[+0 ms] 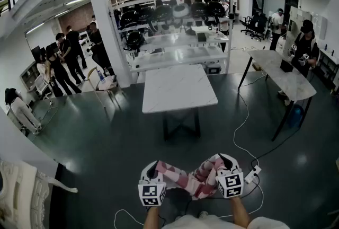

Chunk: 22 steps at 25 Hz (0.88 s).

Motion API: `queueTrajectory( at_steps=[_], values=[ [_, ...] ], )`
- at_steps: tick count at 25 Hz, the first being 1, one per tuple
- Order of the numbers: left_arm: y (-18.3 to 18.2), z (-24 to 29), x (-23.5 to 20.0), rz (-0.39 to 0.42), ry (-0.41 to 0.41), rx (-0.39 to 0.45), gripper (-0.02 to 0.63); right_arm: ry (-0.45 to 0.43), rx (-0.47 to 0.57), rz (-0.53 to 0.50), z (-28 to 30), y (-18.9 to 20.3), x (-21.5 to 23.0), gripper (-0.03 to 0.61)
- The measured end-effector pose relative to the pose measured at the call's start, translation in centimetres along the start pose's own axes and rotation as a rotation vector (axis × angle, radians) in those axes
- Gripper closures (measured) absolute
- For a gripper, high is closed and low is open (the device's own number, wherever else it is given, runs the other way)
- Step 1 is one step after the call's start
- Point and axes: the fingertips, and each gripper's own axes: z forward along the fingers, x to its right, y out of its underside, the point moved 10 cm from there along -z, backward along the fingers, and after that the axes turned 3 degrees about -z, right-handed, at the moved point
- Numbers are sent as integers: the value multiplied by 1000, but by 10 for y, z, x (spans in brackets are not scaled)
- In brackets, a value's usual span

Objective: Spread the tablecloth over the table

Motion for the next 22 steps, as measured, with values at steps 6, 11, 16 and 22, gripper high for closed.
queueTrajectory(
  at_steps=[6,11,16,22],
  values=[
    [-1,6,9,-3,-9,3,588,-24,2,-5,4,3,10,565],
    [2,9,27,-2,-22,-6,588,-43,-2,2,-4,13,23,565],
    [-5,16,49,10,-46,9,588,-73,25,-2,-7,12,44,565],
    [-14,29,63,23,-72,26,587,-100,47,-22,1,9,67,565]
  ],
)
